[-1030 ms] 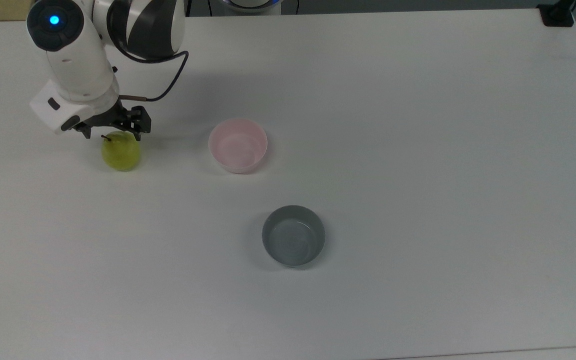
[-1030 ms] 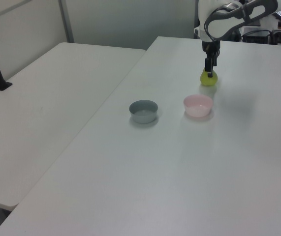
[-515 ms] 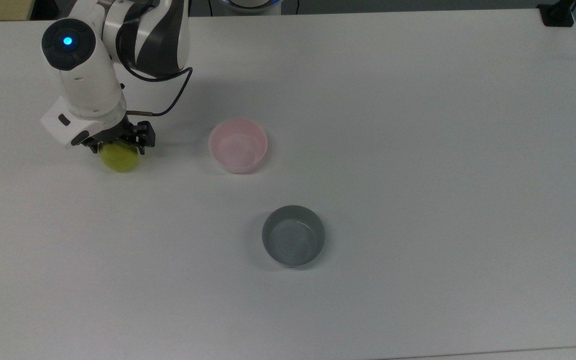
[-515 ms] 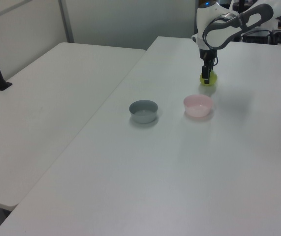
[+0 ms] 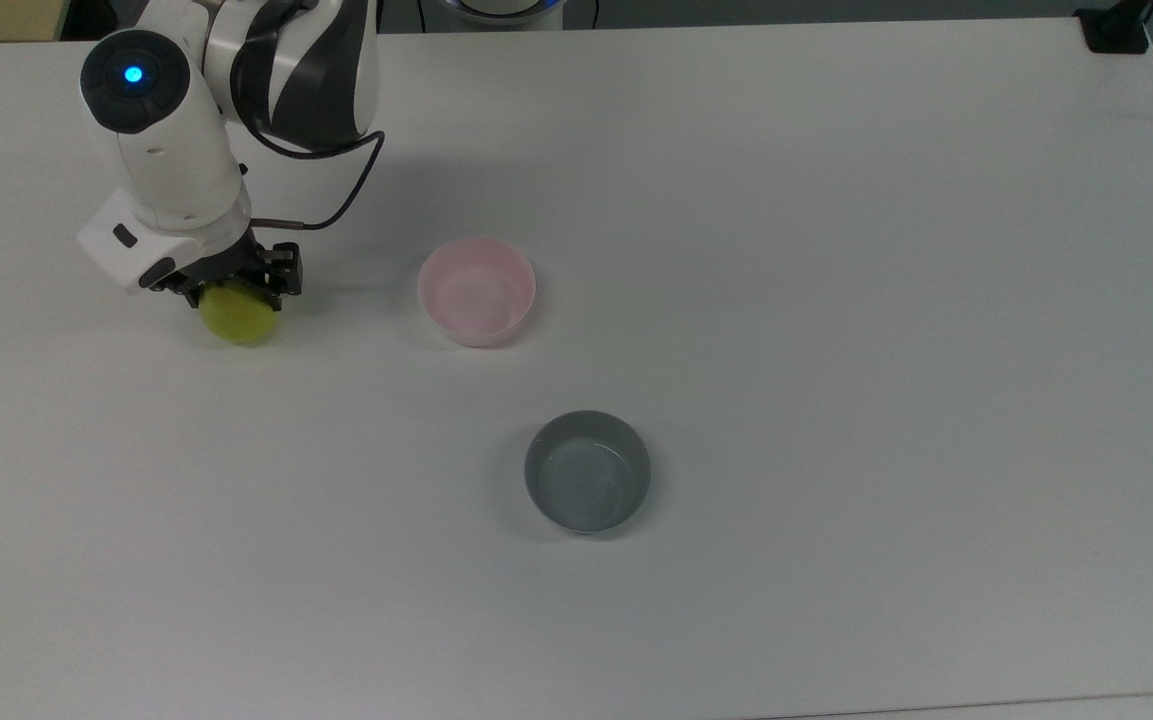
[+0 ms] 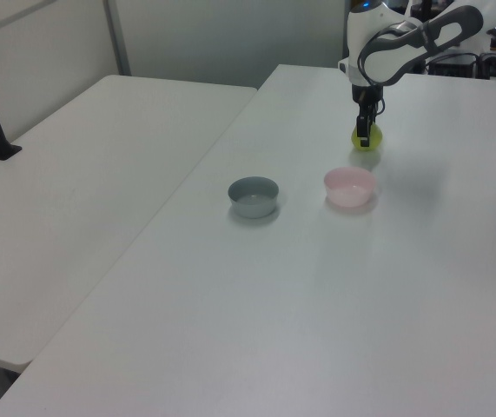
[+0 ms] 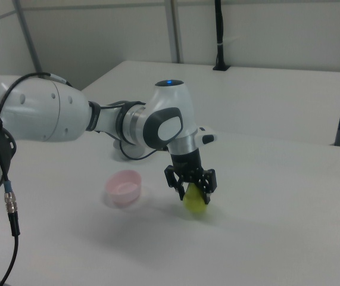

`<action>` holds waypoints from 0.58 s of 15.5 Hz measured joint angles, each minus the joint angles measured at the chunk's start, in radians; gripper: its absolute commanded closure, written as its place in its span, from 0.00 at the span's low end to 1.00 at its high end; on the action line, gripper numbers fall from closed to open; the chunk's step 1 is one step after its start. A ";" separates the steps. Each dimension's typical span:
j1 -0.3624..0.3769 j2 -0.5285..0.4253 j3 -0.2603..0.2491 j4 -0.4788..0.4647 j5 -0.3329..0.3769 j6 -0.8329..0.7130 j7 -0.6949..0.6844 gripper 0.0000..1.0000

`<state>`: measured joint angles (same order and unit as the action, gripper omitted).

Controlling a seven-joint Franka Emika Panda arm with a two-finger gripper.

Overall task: Place the pear in the bowl
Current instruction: 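Lift the pear and carry it over the pink bowl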

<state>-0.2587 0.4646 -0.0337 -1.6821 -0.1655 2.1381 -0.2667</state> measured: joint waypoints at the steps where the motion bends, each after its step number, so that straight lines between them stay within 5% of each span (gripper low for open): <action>1: 0.000 -0.009 0.000 0.002 0.000 -0.004 0.000 0.47; 9: 0.000 -0.104 0.001 0.133 0.009 -0.238 0.000 0.46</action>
<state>-0.2586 0.3602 -0.0326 -1.5488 -0.1565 1.9003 -0.2663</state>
